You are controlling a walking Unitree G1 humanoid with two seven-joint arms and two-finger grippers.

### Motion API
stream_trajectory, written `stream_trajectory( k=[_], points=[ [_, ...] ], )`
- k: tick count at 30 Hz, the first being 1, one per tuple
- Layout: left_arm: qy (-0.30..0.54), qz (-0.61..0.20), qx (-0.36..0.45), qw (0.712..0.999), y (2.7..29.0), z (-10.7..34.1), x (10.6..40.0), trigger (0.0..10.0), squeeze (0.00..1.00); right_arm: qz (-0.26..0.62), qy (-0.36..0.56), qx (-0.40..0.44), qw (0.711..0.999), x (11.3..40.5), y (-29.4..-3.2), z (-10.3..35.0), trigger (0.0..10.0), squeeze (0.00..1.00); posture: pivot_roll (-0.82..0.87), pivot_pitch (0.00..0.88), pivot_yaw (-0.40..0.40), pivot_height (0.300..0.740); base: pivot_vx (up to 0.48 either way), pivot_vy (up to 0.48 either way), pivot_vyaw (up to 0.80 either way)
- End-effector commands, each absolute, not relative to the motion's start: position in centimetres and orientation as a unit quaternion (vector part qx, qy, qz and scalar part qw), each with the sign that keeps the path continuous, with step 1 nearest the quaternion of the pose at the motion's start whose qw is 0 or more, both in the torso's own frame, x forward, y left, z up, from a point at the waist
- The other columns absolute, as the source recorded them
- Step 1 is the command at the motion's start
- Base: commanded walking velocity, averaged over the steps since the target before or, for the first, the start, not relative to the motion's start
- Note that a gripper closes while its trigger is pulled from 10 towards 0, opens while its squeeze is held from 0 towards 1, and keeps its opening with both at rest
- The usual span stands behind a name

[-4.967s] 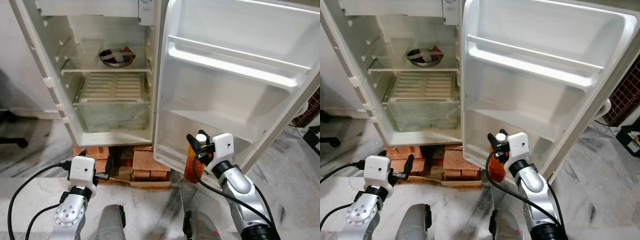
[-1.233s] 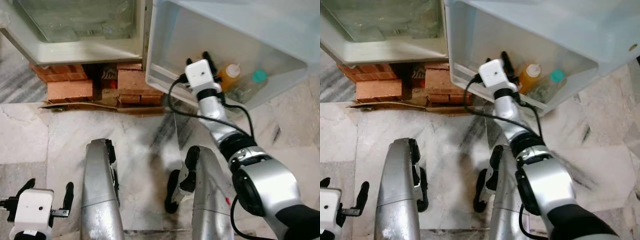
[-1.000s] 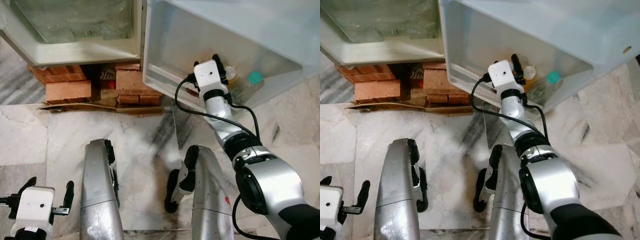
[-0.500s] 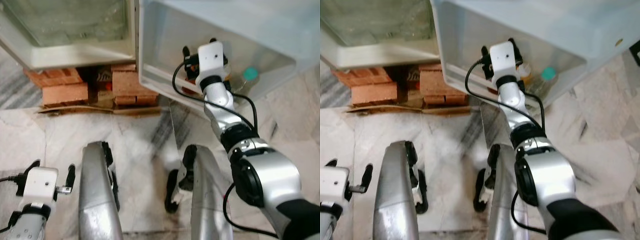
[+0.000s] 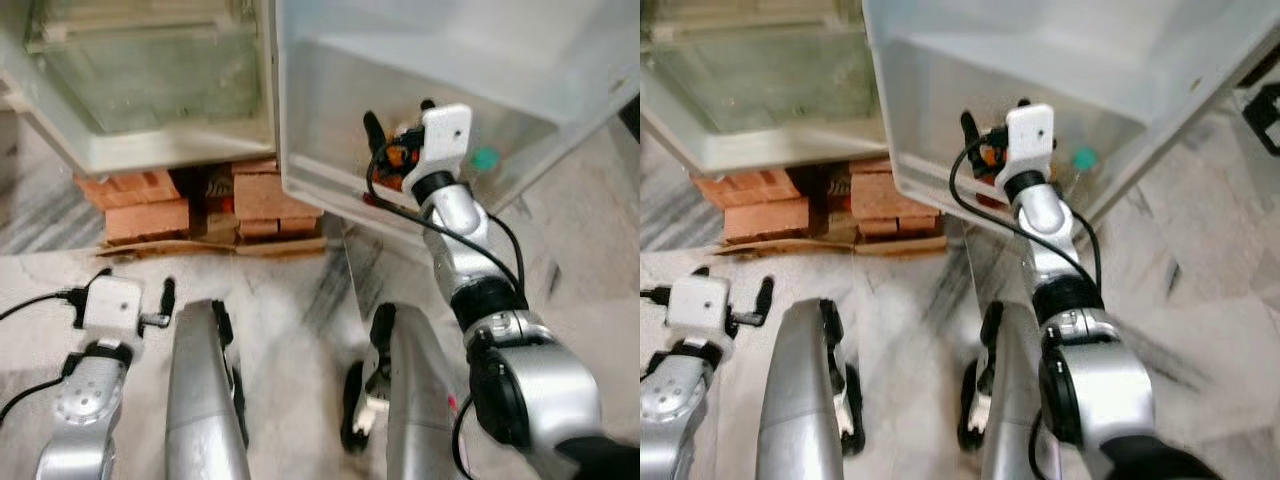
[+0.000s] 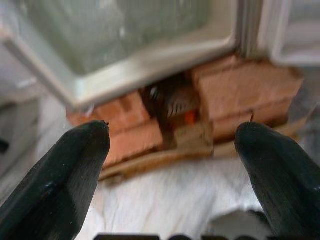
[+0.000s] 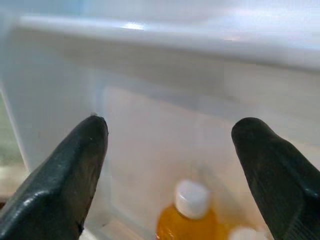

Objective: Restocking fridge

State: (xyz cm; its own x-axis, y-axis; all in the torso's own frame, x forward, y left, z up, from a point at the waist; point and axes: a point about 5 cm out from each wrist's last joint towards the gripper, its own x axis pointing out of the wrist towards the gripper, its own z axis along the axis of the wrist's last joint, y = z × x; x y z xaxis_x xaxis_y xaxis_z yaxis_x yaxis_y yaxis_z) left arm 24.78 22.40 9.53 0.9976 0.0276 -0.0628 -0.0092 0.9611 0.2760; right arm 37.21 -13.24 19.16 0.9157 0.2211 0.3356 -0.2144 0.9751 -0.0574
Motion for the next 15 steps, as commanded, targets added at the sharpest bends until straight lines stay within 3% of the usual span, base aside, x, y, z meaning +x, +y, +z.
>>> stream_trajectory(
  k=[1, 2, 7, 8, 15],
  points=[
    [0.051, -0.004, 0.13, 0.99, 22.1, 8.5, 24.5, 10.0, 0.0, 0.11, -0.164, 0.008, 0.98, 36.2, -13.4, 18.3, 10.0, 1.0, -0.03, 0.122, -0.001, 0.529, 0.0, 0.0, 0.0],
    [0.048, -0.017, 0.122, 0.991, 21.5, 8.6, 24.9, 10.0, 0.0, 0.089, -0.146, 0.021, 0.985, 34.5, -14.0, 16.3, 10.0, 1.0, -0.05, 0.095, 0.011, 0.529, 0.0, 0.0, 0.0],
    [0.047, -0.021, 0.12, 0.991, 21.3, 8.6, 25.0, 10.0, 0.0, 0.082, -0.138, 0.025, 0.987, 33.9, -14.1, 15.7, 10.0, 1.0, -0.05, 0.095, 0.011, 0.529, 0.0, 0.0, 0.0],
    [0.048, -0.037, 0.117, 0.991, 20.9, 8.5, 25.3, 10.0, 0.0, 0.069, -0.125, 0.025, 0.989, 31.7, -14.3, 13.8, 10.0, 0.0, -0.08, 0.062, 0.034, 0.529, 0.0, 0.0, 0.0],
    [0.053, -0.053, 0.118, 0.99, 20.8, 8.0, 25.8, 10.0, 0.0, 0.068, -0.108, 0.027, 0.991, 29.8, -14.1, 12.3, 10.0, 0.0, -0.08, 0.036, 0.049, 0.529, 0.0, 0.0, 0.0]
  ],
)
